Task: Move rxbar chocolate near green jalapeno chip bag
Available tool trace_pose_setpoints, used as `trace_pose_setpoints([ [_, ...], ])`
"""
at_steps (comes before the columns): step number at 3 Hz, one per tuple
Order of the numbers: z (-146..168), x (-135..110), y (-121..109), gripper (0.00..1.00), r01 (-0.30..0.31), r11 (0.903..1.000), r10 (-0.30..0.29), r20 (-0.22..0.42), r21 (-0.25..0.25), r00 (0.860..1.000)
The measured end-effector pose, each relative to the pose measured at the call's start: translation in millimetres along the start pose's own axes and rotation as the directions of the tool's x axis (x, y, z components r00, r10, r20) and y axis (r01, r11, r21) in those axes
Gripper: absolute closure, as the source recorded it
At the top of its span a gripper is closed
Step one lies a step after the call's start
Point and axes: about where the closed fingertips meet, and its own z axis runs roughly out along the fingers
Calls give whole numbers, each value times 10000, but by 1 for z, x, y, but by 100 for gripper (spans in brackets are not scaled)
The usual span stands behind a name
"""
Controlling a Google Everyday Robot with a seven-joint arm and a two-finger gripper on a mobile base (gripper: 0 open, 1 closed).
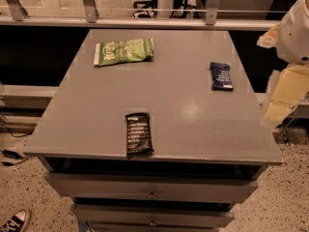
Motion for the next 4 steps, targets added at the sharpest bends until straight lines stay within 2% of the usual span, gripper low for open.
trace_pose_setpoints([
  [1, 0, 0, 0, 0, 0, 10000, 0, 1, 2, 10000],
  [2, 9, -8, 1, 0, -83, 9998, 94, 572, -180, 9983],
  [3, 36, -43, 3, 0, 84, 9973, 55, 1893, -726, 9819],
  [4, 61, -85, 7, 0, 441, 9894, 9, 3096, -1384, 9509],
])
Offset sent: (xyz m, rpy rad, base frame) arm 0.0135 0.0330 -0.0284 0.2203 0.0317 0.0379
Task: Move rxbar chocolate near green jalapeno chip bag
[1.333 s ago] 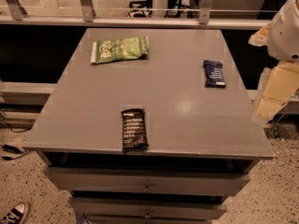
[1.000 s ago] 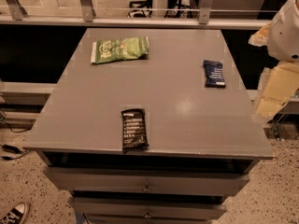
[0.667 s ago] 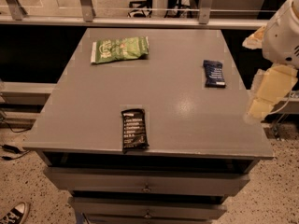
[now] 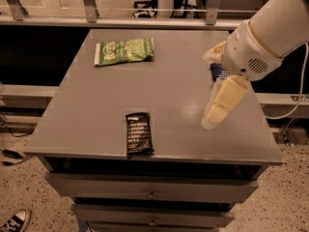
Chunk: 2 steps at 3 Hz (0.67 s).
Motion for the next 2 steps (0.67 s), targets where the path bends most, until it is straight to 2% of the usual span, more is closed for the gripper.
trace_pose_setpoints([
  [1, 28, -31, 9, 0, 173, 9971, -100, 997, -735, 9950],
  [2, 57, -70, 38, 0, 698, 9848, -370, 2005, -1588, 9790],
])
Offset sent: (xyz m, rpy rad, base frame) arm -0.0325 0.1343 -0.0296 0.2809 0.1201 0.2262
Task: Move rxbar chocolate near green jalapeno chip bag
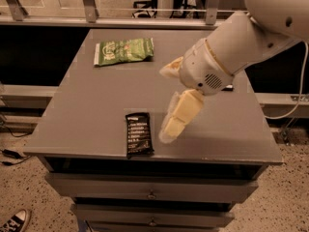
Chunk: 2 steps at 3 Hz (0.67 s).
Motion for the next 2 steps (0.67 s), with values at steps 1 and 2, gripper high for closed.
trace_pose_setpoints([
  [1, 32, -21, 15, 0, 445, 9977, -416, 577, -502, 9975],
  [2, 32, -21, 15, 0, 446, 9977, -417, 577, -502, 9975],
])
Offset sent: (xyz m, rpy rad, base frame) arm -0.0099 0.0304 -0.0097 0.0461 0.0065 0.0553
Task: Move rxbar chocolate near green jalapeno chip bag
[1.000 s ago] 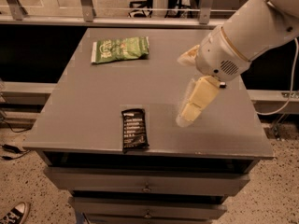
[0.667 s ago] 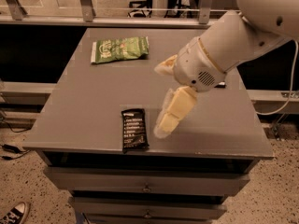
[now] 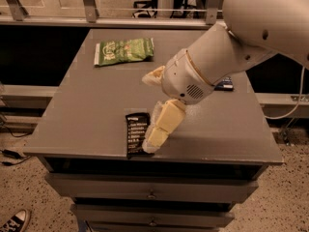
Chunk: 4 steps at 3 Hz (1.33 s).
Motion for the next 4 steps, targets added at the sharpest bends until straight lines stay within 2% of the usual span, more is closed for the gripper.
trace_pose_setpoints([
  [1, 16, -7, -2, 0, 101, 9998, -99, 128, -147, 9999],
  [2, 44, -13, -11, 0, 65, 10000, -66, -73, -60, 10000],
  [3, 57, -14, -15, 0, 138, 9998, -136, -172, 128, 9998],
  [4, 60, 1, -17, 0, -114, 9994, 125, -324, 330, 9994],
])
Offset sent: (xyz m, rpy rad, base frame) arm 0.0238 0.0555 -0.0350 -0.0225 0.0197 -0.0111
